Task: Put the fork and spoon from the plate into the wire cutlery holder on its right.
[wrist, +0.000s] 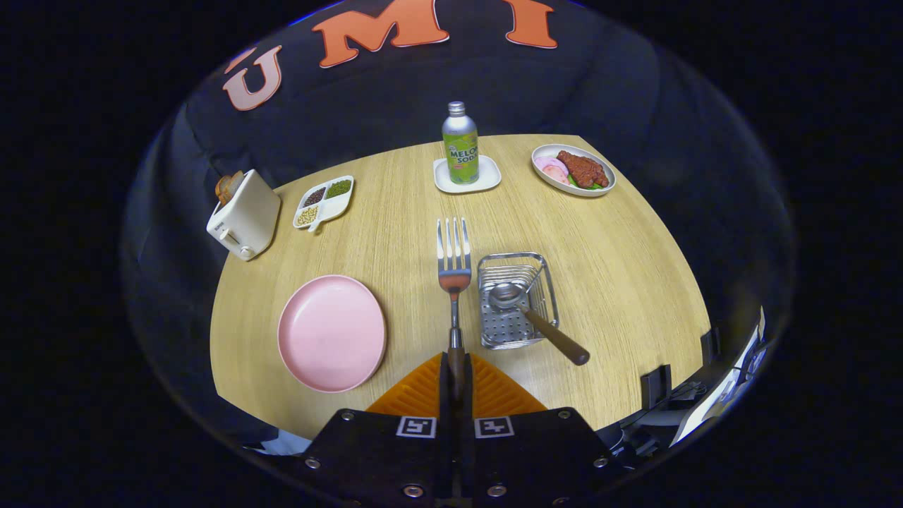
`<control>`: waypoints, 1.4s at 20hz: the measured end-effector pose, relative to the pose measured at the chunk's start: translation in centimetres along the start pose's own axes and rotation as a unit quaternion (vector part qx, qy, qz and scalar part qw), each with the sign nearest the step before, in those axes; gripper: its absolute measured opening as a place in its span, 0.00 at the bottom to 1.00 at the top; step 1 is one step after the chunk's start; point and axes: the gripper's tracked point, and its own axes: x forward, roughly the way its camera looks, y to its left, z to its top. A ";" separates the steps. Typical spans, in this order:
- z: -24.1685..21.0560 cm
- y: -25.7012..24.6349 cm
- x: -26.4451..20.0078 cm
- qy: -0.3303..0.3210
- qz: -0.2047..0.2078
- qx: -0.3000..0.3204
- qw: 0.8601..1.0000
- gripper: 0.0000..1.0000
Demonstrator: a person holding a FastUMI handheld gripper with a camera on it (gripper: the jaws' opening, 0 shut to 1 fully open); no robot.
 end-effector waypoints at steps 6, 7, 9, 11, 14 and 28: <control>-1.2 -2.5 1.4 0.046 -0.015 -0.011 0.999 0.06; -1.0 -2.7 1.6 0.047 -0.016 -0.016 0.999 0.07; -0.6 -3.1 2.0 0.048 -0.017 -0.025 0.998 0.08; 0.3 -3.3 2.2 0.044 -0.015 -0.026 0.999 0.09; 1.5 -3.3 2.6 0.031 -0.009 -0.026 0.999 0.09; 12.2 -1.9 -1.0 -0.160 0.018 -0.001 0.987 0.09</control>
